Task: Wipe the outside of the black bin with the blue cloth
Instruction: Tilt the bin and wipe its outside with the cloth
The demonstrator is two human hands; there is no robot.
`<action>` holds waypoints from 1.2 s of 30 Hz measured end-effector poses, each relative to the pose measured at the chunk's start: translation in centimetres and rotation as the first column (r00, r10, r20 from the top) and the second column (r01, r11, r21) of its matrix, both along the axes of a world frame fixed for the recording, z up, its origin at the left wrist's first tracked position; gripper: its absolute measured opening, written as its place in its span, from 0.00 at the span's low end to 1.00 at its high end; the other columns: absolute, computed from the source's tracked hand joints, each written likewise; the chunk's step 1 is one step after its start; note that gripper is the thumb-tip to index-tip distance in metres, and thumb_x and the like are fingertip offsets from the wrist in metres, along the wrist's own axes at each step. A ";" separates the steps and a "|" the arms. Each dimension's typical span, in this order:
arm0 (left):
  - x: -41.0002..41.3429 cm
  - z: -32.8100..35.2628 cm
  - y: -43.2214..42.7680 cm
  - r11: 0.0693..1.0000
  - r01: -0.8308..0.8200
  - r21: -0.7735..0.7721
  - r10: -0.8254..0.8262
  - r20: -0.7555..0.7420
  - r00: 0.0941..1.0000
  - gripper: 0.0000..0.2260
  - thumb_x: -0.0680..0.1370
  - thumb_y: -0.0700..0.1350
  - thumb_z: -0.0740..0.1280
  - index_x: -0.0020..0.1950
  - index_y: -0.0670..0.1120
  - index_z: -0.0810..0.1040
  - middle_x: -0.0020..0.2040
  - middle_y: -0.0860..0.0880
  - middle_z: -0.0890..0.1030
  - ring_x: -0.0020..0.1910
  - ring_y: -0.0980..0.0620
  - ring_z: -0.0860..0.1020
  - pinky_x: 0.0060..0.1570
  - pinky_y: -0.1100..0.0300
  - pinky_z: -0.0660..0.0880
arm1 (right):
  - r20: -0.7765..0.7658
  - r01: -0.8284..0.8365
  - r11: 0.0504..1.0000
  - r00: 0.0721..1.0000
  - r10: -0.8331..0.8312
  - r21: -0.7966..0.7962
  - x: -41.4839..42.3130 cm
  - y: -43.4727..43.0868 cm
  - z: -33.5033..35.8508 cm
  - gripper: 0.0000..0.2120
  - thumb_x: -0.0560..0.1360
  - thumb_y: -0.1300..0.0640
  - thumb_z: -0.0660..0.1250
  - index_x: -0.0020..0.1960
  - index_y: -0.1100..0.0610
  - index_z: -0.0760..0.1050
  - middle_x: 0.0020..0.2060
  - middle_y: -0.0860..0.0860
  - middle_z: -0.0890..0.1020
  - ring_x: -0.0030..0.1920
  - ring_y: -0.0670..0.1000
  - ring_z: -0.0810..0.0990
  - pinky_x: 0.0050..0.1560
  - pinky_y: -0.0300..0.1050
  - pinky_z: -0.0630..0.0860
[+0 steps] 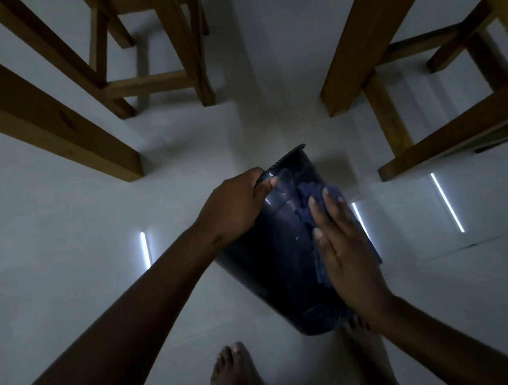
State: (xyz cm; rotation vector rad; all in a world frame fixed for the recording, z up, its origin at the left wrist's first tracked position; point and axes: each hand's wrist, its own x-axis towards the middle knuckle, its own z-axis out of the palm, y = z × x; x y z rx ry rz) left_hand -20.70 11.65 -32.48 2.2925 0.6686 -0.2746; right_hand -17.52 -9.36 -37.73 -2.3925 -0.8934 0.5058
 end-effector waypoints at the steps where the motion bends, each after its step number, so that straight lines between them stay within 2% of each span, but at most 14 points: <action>1: 0.0 -0.1 0.0 1.000 0.000 0.005 0.000 -0.001 1.000 0.15 0.81 0.57 0.54 0.49 0.49 0.75 0.28 0.53 0.74 0.27 0.57 0.76 0.31 0.61 0.67 | 0.068 -0.038 0.998 0.997 0.042 -0.057 -1.1 -0.4 -0.1 0.23 0.81 0.44 0.43 0.75 0.42 0.48 0.78 0.48 0.49 0.77 0.54 0.45 0.73 0.55 0.53; 4: 0.0 -0.8 0.3 0.999 0.002 0.048 -0.002 0.014 1.000 0.15 0.81 0.58 0.54 0.50 0.50 0.75 0.29 0.56 0.73 0.29 0.59 0.73 0.32 0.60 0.67 | 0.252 -0.305 0.935 0.905 0.344 -0.179 -3.7 -0.3 -0.6 0.27 0.78 0.48 0.50 0.75 0.43 0.48 0.78 0.48 0.45 0.76 0.60 0.45 0.72 0.60 0.49; 6: 0.2 -1.0 0.3 0.998 -0.003 0.055 0.001 0.030 1.000 0.14 0.81 0.57 0.55 0.48 0.50 0.74 0.31 0.56 0.73 0.30 0.62 0.72 0.31 0.64 0.66 | 0.320 -0.377 0.912 0.854 0.410 -0.162 -2.6 0.6 -0.5 0.27 0.77 0.48 0.51 0.75 0.43 0.49 0.78 0.47 0.45 0.76 0.59 0.46 0.72 0.59 0.48; 9: 0.5 -0.8 0.1 0.999 0.021 0.045 -0.022 0.032 0.999 0.13 0.82 0.56 0.55 0.47 0.50 0.73 0.30 0.55 0.73 0.30 0.59 0.73 0.31 0.62 0.67 | 0.099 -0.124 0.992 0.988 0.121 0.032 1.1 1.3 -0.1 0.24 0.79 0.47 0.47 0.75 0.43 0.50 0.77 0.46 0.51 0.77 0.53 0.48 0.72 0.55 0.56; 12: 0.3 -0.4 -0.1 1.000 0.006 0.016 -0.007 0.024 1.000 0.14 0.81 0.57 0.55 0.46 0.50 0.73 0.28 0.55 0.73 0.30 0.57 0.74 0.32 0.60 0.67 | -0.040 0.070 0.998 0.997 -0.070 0.000 0.9 0.4 0.2 0.24 0.79 0.43 0.43 0.75 0.42 0.49 0.77 0.44 0.51 0.77 0.49 0.48 0.72 0.53 0.60; 16: -0.1 -0.5 0.3 0.999 0.002 0.047 -0.003 0.015 1.000 0.14 0.81 0.58 0.54 0.47 0.50 0.73 0.29 0.55 0.72 0.29 0.58 0.73 0.31 0.60 0.66 | 0.203 -0.249 0.956 0.939 0.277 -0.155 -3.1 0.0 -0.2 0.23 0.80 0.47 0.46 0.75 0.44 0.51 0.77 0.51 0.53 0.76 0.60 0.47 0.72 0.61 0.54; 18: 0.0 -0.6 0.2 0.999 0.003 0.044 -0.005 0.036 0.999 0.14 0.81 0.57 0.55 0.47 0.51 0.73 0.29 0.56 0.72 0.29 0.59 0.73 0.30 0.63 0.66 | 0.247 -0.321 0.935 0.903 0.351 -0.152 -2.8 0.0 -0.5 0.25 0.79 0.48 0.50 0.75 0.44 0.52 0.77 0.50 0.53 0.76 0.60 0.47 0.71 0.61 0.53; 21: -0.1 0.2 0.6 0.992 0.046 -0.117 -0.041 0.041 0.998 0.09 0.81 0.54 0.59 0.43 0.54 0.72 0.33 0.56 0.76 0.31 0.59 0.76 0.27 0.74 0.69 | 0.166 -0.204 0.978 0.964 0.210 -0.055 -0.4 0.7 0.0 0.23 0.81 0.47 0.46 0.75 0.43 0.51 0.77 0.48 0.52 0.77 0.54 0.45 0.73 0.57 0.54; 24: -1.9 0.6 2.2 0.917 0.013 -0.399 0.005 0.044 0.999 0.05 0.79 0.49 0.64 0.52 0.52 0.76 0.45 0.53 0.83 0.42 0.58 0.82 0.35 0.75 0.73 | -0.033 -0.064 0.996 0.997 0.066 0.056 1.6 1.2 0.2 0.24 0.80 0.45 0.45 0.76 0.43 0.51 0.78 0.45 0.49 0.77 0.50 0.43 0.74 0.59 0.53; 26: -3.6 -0.3 2.6 0.945 0.004 -0.328 0.014 0.051 0.999 0.08 0.80 0.51 0.62 0.52 0.50 0.78 0.45 0.52 0.83 0.43 0.61 0.80 0.41 0.69 0.74 | -0.078 -0.037 0.997 0.996 0.043 0.073 2.6 1.1 0.2 0.24 0.80 0.43 0.44 0.76 0.41 0.49 0.77 0.42 0.47 0.77 0.47 0.42 0.74 0.59 0.54; 28: -4.4 -1.1 1.7 0.977 -0.050 -0.205 0.062 0.051 0.997 0.12 0.80 0.54 0.60 0.46 0.48 0.78 0.39 0.52 0.81 0.40 0.61 0.78 0.38 0.70 0.71 | -0.063 -0.021 0.999 0.998 0.023 0.035 2.2 0.9 0.3 0.24 0.80 0.42 0.43 0.76 0.41 0.48 0.77 0.43 0.46 0.77 0.48 0.42 0.74 0.57 0.53; 31: -3.3 -1.2 0.6 0.993 -0.061 -0.103 0.074 0.124 0.990 0.14 0.80 0.54 0.59 0.38 0.50 0.75 0.32 0.55 0.77 0.34 0.65 0.75 0.34 0.73 0.69 | 0.160 -0.118 0.981 0.977 0.143 -0.153 -1.6 0.5 0.3 0.25 0.80 0.46 0.43 0.76 0.43 0.45 0.78 0.49 0.46 0.77 0.56 0.43 0.73 0.59 0.50; 34: -2.0 -1.0 0.7 0.994 0.004 -0.106 0.013 0.159 0.987 0.14 0.81 0.54 0.58 0.44 0.48 0.77 0.38 0.53 0.80 0.37 0.60 0.77 0.36 0.68 0.70 | 0.249 -0.322 0.919 0.893 0.375 -0.230 -3.7 0.6 -0.1 0.31 0.76 0.49 0.51 0.76 0.43 0.43 0.78 0.48 0.43 0.76 0.60 0.43 0.72 0.61 0.47; 36: -1.6 -1.0 0.8 0.992 0.018 -0.124 0.000 0.145 0.989 0.14 0.81 0.54 0.57 0.46 0.47 0.77 0.41 0.51 0.81 0.38 0.58 0.78 0.39 0.66 0.72 | 0.235 -0.295 0.940 0.914 0.331 -0.173 -1.9 1.3 0.2 0.28 0.79 0.49 0.49 0.76 0.43 0.45 0.78 0.47 0.46 0.77 0.57 0.43 0.73 0.59 0.48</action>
